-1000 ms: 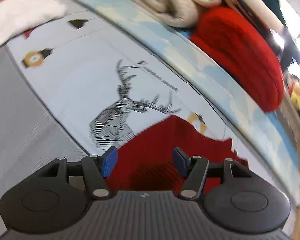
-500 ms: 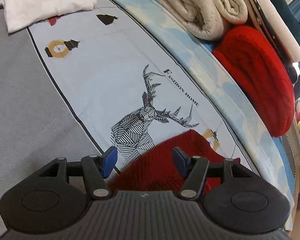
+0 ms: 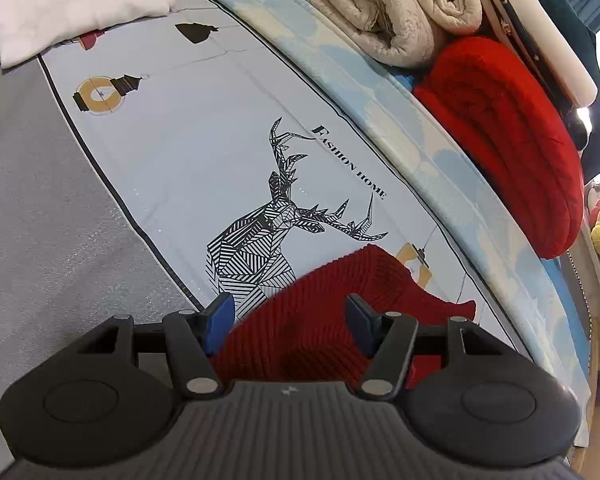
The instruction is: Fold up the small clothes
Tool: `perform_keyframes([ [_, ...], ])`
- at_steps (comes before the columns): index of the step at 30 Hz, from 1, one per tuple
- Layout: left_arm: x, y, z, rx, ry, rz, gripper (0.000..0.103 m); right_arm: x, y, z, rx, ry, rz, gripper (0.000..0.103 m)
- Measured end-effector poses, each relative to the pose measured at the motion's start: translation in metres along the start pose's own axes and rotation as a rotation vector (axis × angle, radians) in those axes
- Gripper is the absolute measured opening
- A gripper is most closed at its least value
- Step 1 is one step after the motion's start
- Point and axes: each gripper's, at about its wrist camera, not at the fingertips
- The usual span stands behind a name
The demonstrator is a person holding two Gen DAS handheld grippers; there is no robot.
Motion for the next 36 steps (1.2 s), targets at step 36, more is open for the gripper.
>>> perform_keyframes([
  [36,-0.033,-0.022,-0.022,0.109,-0.256,-0.054,0.066,-0.042,0.029,0.075,-0.218,-0.124,-0.200,0.014],
])
Point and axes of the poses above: each gripper's, at about its wrist camera, not at the fingertips, and y roughly against the way its jaws point, x to its left, z to its top, and after that the axes turned 6 degrees about x, right-handed
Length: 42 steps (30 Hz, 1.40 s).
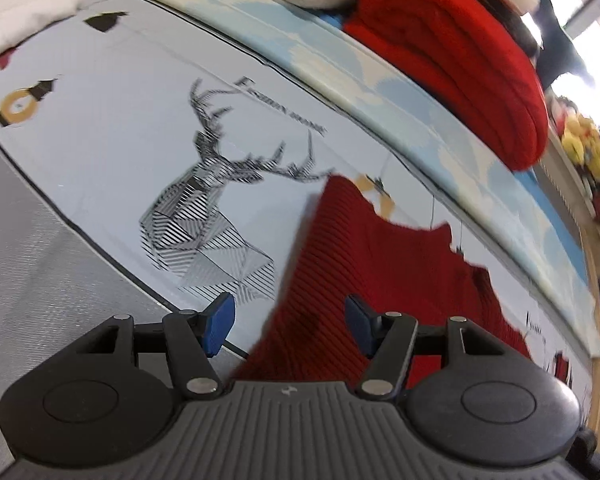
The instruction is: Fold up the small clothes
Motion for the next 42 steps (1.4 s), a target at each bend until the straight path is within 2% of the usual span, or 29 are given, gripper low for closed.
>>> perform_keyframes([
  [2,-0.005,-0.005,-0.002,0.012,-0.022,0.000,0.066,0.001,0.000,-0.001,0.008,-0.015,0.007,0.016],
  [4,-0.008,-0.010,-0.004,0.015,-0.036,-0.005,0.066,0.005,0.001,0.000,0.005,-0.009,0.011,0.025],
  [8,-0.018,-0.016,-0.005,0.014,-0.052,-0.017,0.066,-0.005,0.005,-0.001,0.027,-0.027,0.017,0.025],
  [12,-0.038,-0.011,-0.007,-0.034,-0.117,-0.068,0.061,-0.010,0.009,0.001,0.038,-0.048,0.019,0.026],
  [14,-0.052,-0.011,-0.011,-0.048,-0.187,-0.109,0.043,-0.010,0.012,0.003,0.034,-0.047,0.030,0.027],
  [15,-0.057,-0.014,-0.012,-0.037,-0.210,-0.127,0.029,-0.010,0.013,0.003,0.032,-0.039,0.040,0.029],
  [16,-0.059,-0.020,-0.014,-0.020,-0.219,-0.134,0.023,-0.007,0.015,0.004,0.028,-0.023,0.051,0.032],
  [17,-0.059,-0.028,-0.015,0.003,-0.220,-0.112,0.023,-0.005,0.017,0.004,0.025,-0.007,0.063,0.033],
  [18,-0.056,-0.037,-0.015,0.026,-0.215,-0.052,0.022,-0.003,0.018,0.004,0.024,0.014,0.081,0.035],
  [20,-0.040,-0.051,-0.013,0.036,-0.164,0.122,0.002,0.000,0.021,0.005,0.024,0.041,0.104,0.038],
  [21,-0.032,-0.052,-0.010,0.030,-0.127,0.136,0.002,0.000,0.022,0.006,0.025,0.047,0.110,0.039],
  [23,-0.029,-0.048,-0.007,0.029,-0.078,0.111,0.002,-0.002,0.022,0.010,0.035,0.042,0.117,0.039],
  [25,-0.042,-0.037,-0.008,-0.008,-0.132,0.096,0.011,-0.006,0.020,0.013,0.043,0.032,0.114,0.039],
  [27,-0.051,-0.035,-0.010,-0.011,-0.179,0.054,0.017,-0.008,0.019,0.015,0.048,0.030,0.110,0.039],
  [30,-0.046,-0.052,-0.014,0.097,-0.142,0.016,0.037,-0.009,0.018,0.016,0.050,0.036,0.111,0.039],
  [31,-0.042,-0.059,-0.015,0.142,-0.118,0.008,0.037,-0.010,0.018,0.016,0.050,0.040,0.110,0.039],
  [32,-0.042,-0.060,-0.016,0.146,-0.114,0.003,0.037,-0.010,0.018,0.017,0.049,0.044,0.109,0.039],
  [36,-0.057,-0.050,-0.021,0.113,-0.192,0.028,0.039,-0.011,0.023,0.026,0.016,0.053,0.104,0.039],
  [38,-0.063,-0.047,-0.024,0.113,-0.216,0.010,0.039,-0.015,0.027,0.036,-0.021,0.058,0.093,0.039],
  [42,-0.076,-0.042,-0.031,0.120,-0.265,-0.022,0.043,-0.032,0.035,0.071,-0.109,0.087,0.044,0.051],
])
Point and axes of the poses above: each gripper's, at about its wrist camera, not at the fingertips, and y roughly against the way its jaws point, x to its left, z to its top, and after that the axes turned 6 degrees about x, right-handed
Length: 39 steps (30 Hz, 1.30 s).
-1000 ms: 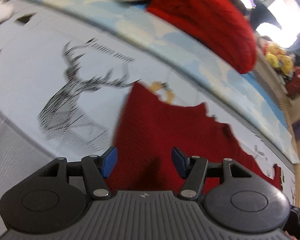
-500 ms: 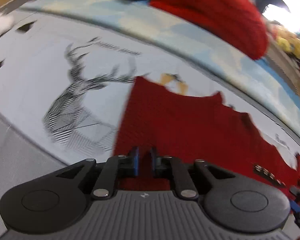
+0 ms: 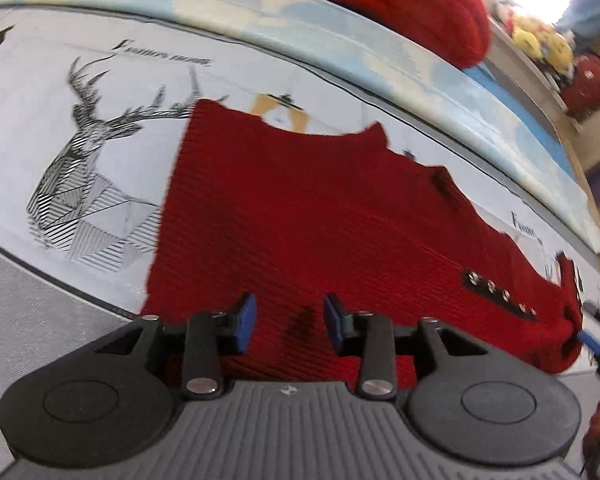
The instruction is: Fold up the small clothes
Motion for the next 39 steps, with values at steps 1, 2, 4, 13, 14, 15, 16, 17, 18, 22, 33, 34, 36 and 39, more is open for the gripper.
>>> perform_keyframes([
  [1,-0.004,-0.001,-0.001,0.002,-0.015,0.002,0.043,-0.006,0.001,0.009,-0.030,0.018,-0.025,0.053],
  [2,-0.006,0.000,-0.003,0.004,-0.030,0.002,0.043,-0.012,0.001,0.017,-0.060,0.041,-0.056,0.054],
  [4,-0.011,0.002,-0.005,0.003,-0.046,-0.006,0.043,-0.024,-0.001,0.032,-0.113,0.106,-0.134,0.064],
  [13,-0.011,0.016,-0.014,0.008,-0.101,-0.020,0.047,-0.062,-0.057,0.052,-0.069,0.319,-0.347,0.070],
  [14,-0.009,0.016,-0.014,0.012,-0.103,-0.020,0.047,-0.062,-0.062,0.049,-0.054,0.332,-0.368,0.070],
  [15,-0.007,0.016,-0.014,0.015,-0.103,-0.022,0.047,-0.063,-0.068,0.046,-0.043,0.351,-0.391,0.070],
  [16,-0.006,0.017,-0.014,0.015,-0.101,-0.023,0.047,-0.063,-0.071,0.044,-0.038,0.374,-0.407,0.070],
  [17,-0.004,0.018,-0.014,0.014,-0.097,-0.023,0.047,-0.062,-0.074,0.042,-0.041,0.393,-0.419,0.069],
  [18,-0.003,0.019,-0.013,0.011,-0.092,-0.023,0.047,-0.063,-0.076,0.041,-0.048,0.403,-0.430,0.067],
  [22,-0.001,0.022,-0.012,0.007,-0.085,-0.024,0.047,-0.063,-0.068,0.044,-0.077,0.377,-0.429,0.018],
  [33,0.005,0.027,-0.011,-0.010,-0.061,-0.018,0.047,-0.001,0.020,0.049,-0.306,0.265,-0.135,0.010],
  [34,0.006,0.028,-0.011,-0.013,-0.053,-0.018,0.047,0.012,0.031,0.043,-0.323,0.290,-0.078,0.010],
  [36,0.010,0.030,-0.009,-0.021,-0.033,-0.015,0.047,0.041,0.053,0.023,-0.349,0.349,0.077,0.010],
  [39,0.015,0.032,-0.007,-0.030,-0.002,-0.011,0.047,0.082,0.080,-0.018,-0.326,0.462,0.358,0.010],
])
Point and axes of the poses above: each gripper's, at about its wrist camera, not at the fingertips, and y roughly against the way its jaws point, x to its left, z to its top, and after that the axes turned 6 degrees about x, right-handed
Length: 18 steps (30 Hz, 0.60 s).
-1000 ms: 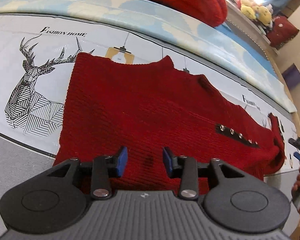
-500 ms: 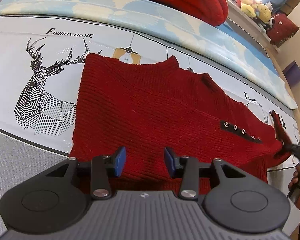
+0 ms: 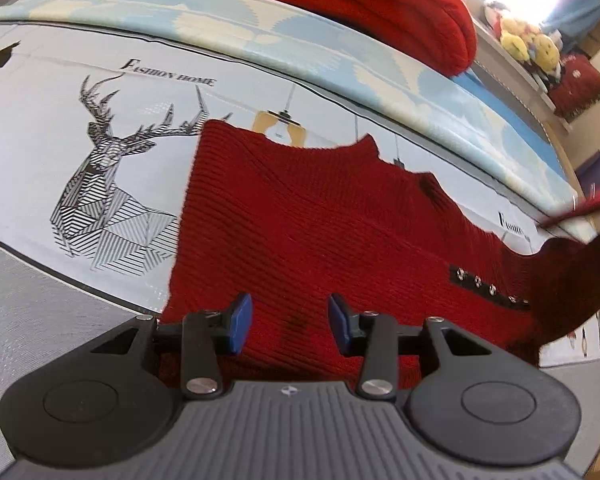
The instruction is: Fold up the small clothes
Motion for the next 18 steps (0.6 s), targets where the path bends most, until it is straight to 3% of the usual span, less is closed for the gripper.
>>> perform_keyframes([
  [3,0.007,0.003,0.002,-0.008,0.039,0.000,0.047,0.045,0.000,-0.021,0.078,0.060,0.293,0.011],
  [5,0.011,0.004,0.002,-0.011,0.063,-0.002,0.047,0.063,-0.015,-0.043,0.195,0.096,0.395,0.011],
  [7,0.015,0.005,0.003,-0.011,0.083,-0.001,0.047,0.078,-0.040,-0.071,0.388,0.159,0.382,0.012],
  [9,0.019,0.003,0.003,0.004,0.099,-0.004,0.047,0.087,-0.061,-0.099,0.550,0.234,0.288,0.013],
  [11,0.022,0.004,0.004,-0.001,0.115,-0.005,0.047,0.090,-0.072,-0.120,0.657,0.297,0.230,0.015],
  [15,0.028,0.009,0.007,-0.014,0.137,-0.004,0.047,0.093,-0.069,-0.115,0.687,0.334,0.231,0.021],
  [18,0.043,0.015,0.010,-0.034,0.200,-0.014,0.047,0.090,-0.060,-0.092,0.668,0.277,0.224,0.027],
])
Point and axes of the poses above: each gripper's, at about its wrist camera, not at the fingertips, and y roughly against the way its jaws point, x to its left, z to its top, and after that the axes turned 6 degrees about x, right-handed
